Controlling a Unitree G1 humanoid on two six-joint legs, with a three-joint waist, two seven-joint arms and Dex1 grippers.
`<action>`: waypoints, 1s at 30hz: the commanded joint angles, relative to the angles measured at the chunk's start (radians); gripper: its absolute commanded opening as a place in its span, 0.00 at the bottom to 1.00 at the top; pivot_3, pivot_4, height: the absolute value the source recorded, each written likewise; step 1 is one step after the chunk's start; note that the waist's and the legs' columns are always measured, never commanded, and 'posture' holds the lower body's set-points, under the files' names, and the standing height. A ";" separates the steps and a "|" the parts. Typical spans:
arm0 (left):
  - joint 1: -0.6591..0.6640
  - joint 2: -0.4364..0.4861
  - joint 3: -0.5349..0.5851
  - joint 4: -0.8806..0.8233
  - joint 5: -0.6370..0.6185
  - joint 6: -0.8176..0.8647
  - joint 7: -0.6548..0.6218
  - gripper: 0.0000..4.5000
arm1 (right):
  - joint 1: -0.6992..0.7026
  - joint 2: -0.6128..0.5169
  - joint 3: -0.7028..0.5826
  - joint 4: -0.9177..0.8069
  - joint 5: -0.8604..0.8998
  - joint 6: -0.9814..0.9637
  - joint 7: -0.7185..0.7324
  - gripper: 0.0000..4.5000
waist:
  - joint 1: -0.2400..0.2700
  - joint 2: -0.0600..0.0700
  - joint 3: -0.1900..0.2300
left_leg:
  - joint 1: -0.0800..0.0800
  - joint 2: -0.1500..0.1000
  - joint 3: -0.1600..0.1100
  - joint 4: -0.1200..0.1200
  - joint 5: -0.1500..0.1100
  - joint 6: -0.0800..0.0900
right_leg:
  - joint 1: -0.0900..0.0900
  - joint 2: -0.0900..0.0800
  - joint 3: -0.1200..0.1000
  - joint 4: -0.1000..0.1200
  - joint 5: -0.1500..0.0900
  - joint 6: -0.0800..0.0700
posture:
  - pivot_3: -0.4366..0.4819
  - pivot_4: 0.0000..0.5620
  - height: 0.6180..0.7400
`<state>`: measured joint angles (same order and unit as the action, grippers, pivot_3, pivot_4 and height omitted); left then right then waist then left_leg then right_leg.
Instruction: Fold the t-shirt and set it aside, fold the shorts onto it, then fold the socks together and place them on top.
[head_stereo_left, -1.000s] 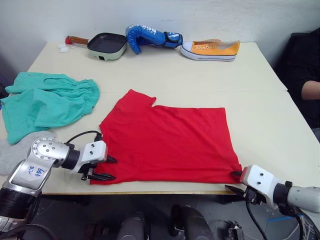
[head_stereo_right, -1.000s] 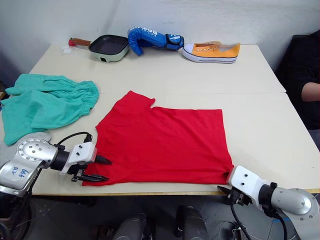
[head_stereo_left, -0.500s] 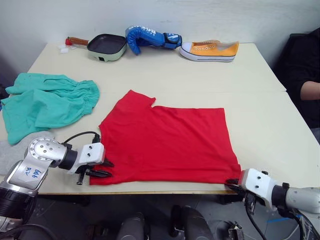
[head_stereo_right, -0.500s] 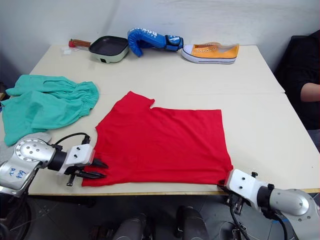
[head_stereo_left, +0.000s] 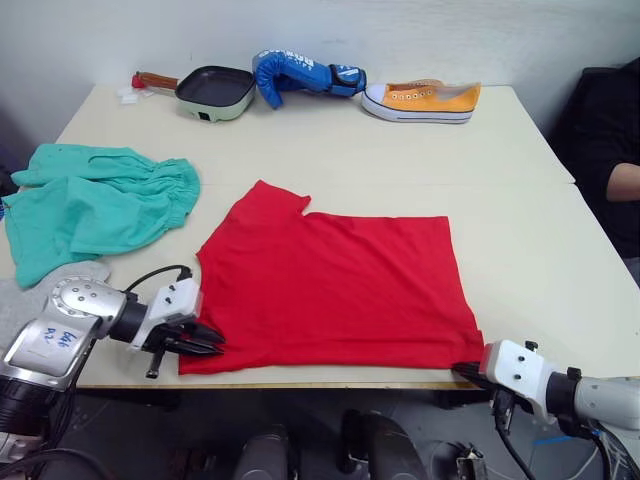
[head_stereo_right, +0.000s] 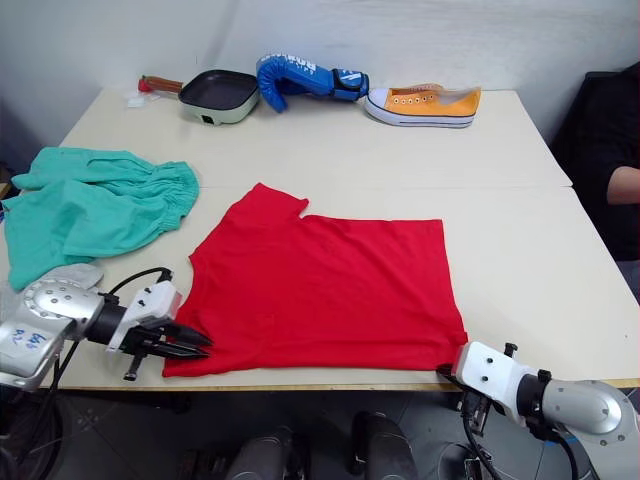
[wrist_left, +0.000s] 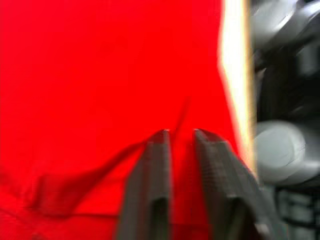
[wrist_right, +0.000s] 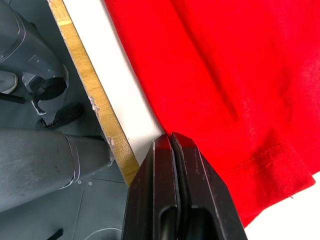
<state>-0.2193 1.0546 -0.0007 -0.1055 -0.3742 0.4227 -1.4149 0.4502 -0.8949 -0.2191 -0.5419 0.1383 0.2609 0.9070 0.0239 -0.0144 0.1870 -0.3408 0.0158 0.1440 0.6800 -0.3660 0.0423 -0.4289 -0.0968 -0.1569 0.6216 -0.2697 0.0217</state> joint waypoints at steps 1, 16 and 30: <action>0.053 0.051 0.072 -0.102 -0.067 0.043 -0.029 0.50 | 0.019 -0.001 -0.008 0.035 -0.007 0.003 0.007 0.00 | 0.000 0.000 0.000 | 0.000 0.000 0.000 0.000 0.000 0.000 | 0.001 0.000 0.000 -0.001 0.000 0.000 | 0.48 0.27 1.00; 0.107 0.025 -0.034 -0.041 0.136 -0.189 0.046 0.36 | 0.010 -0.008 -0.005 0.027 0.012 0.014 0.029 0.00 | 0.002 0.001 0.000 | 0.000 0.000 0.000 0.000 -0.002 -0.003 | 0.001 0.000 0.000 -0.001 0.000 0.000 | 0.48 0.27 1.00; 0.141 0.071 -0.041 -0.002 0.149 -0.235 -0.018 0.01 | 0.094 -0.016 -0.097 -0.048 0.078 0.044 0.094 0.00 | 0.001 0.005 0.003 | 0.001 0.000 0.000 -0.003 -0.002 0.001 | 0.000 0.000 0.000 -0.001 -0.002 0.000 | 0.48 0.27 1.00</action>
<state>-0.0697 1.1137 -0.0426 -0.1300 -0.2430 0.2013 -1.4326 0.5317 -0.9021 -0.2856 -0.5728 0.2060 0.2948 0.9927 0.0252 -0.0094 0.1897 -0.3403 0.0157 0.1441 0.6775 -0.3681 0.0428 -0.4292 -0.0968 -0.1573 0.6205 -0.2720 0.0218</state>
